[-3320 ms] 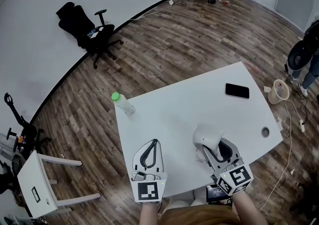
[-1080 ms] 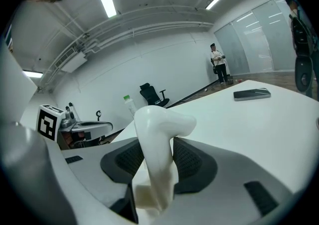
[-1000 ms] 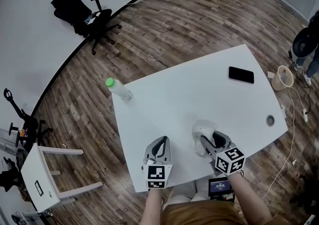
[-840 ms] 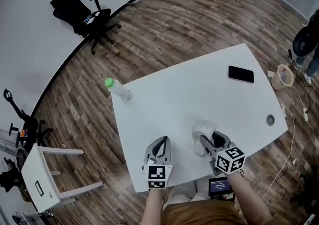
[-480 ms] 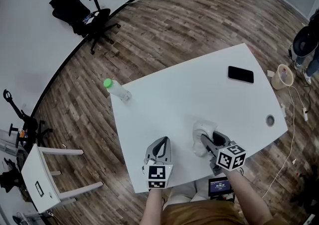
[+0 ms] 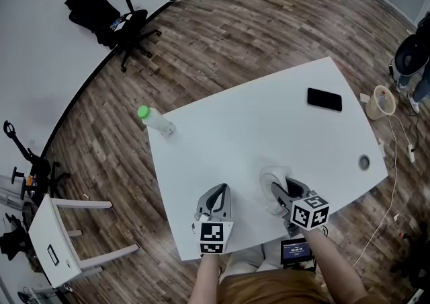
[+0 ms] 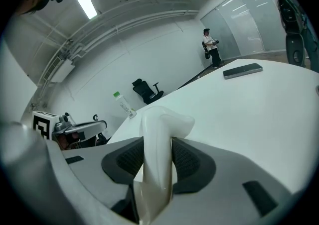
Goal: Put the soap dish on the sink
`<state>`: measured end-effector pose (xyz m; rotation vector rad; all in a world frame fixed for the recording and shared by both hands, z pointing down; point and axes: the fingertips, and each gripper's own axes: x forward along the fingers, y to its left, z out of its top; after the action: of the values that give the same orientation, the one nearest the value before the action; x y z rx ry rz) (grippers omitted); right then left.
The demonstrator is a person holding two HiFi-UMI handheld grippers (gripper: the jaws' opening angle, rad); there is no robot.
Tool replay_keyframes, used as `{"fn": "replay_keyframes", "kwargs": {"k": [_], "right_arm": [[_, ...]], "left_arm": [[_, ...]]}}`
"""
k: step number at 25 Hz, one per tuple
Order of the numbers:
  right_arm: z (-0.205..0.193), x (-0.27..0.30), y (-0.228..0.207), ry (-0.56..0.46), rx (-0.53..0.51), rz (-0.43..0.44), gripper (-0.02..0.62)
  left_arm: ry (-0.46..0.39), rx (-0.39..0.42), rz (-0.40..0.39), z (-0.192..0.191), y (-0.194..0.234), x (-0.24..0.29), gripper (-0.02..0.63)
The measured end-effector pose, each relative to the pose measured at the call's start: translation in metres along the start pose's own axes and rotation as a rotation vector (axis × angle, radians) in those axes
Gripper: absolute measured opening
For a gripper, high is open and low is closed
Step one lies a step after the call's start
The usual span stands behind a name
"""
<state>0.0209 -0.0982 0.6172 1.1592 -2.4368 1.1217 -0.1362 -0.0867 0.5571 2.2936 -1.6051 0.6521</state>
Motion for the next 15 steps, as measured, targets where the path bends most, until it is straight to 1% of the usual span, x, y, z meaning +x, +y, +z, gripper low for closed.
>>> {"fn": "replay_keyframes", "kwargs": {"k": [4, 8, 15], "right_arm": [[0.0002, 0.0010, -0.0035, 0.016, 0.007, 0.002, 0.166], [-0.0003, 0.0023, -0.0061, 0.043, -0.037, -0.015, 0.167], [-0.0042, 0.0010, -0.0070, 0.110, -0.120, -0.073, 0.167]], "left_arm": [[0.004, 0.001, -0.007, -0.0002, -0.0024, 0.0042, 0.008], [0.000, -0.001, -0.010, 0.0007, -0.0038, 0.0079, 0.008], [0.004, -0.004, -0.021, 0.0007, -0.0054, 0.0072, 0.008]]}}
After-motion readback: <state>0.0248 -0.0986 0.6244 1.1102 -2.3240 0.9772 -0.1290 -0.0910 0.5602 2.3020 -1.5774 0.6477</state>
